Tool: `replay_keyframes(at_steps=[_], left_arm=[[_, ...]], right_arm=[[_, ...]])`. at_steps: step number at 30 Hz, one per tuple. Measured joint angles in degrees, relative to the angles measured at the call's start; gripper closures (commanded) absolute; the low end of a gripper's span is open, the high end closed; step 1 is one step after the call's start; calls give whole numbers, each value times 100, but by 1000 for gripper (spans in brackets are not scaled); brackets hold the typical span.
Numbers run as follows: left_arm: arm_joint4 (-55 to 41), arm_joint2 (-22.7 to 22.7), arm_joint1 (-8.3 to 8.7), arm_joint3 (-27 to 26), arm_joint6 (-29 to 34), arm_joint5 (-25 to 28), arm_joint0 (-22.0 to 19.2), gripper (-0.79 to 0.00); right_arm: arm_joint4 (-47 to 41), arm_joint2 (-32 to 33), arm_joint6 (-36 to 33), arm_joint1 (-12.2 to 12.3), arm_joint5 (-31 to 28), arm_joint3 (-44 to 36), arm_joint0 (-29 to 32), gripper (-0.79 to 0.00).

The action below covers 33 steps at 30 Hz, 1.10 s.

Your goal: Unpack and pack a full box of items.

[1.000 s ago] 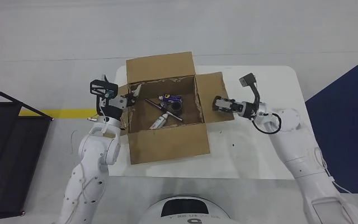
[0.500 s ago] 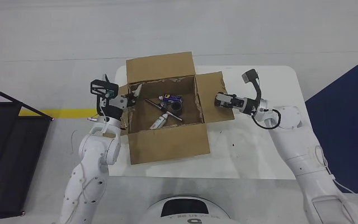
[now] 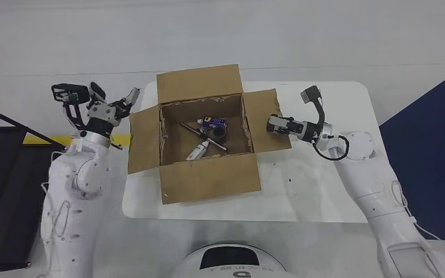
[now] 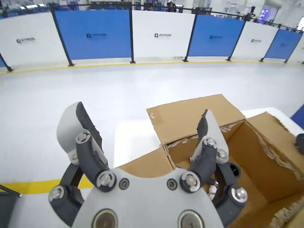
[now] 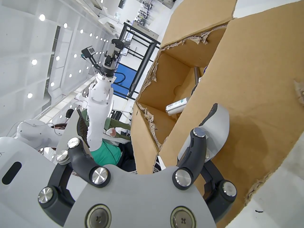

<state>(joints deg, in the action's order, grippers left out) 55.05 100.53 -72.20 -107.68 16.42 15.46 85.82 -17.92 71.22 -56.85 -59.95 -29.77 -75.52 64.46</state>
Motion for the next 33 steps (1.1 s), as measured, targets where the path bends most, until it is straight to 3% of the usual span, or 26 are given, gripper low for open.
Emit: replay_keyframes(at_steps=[3,6,12,18,26,33], left_arm=[[-1169,637,67,-428,1148,-7,105,-785],[-1560,778,77,-502,1737,-107,118,-785],[-1402,744,75,-482,1414,-95,115,-785],[-1405,745,75,-482,1423,-95,115,-785],[-1405,745,75,-482,1423,-95,115,-785],[-1405,745,75,-482,1423,-95,115,-785]], right_arm=[[0,0,0,0,0,0,0,-785],[0,0,0,0,0,0,0,-785],[110,-46,77,-4,256,-40,-71,-785],[360,-236,-377,-15,1207,-1295,-663,-785],[1222,-1698,-577,-327,2484,-1091,-1932,-785],[1212,-1718,-578,-330,2507,-1092,-1952,-785]])
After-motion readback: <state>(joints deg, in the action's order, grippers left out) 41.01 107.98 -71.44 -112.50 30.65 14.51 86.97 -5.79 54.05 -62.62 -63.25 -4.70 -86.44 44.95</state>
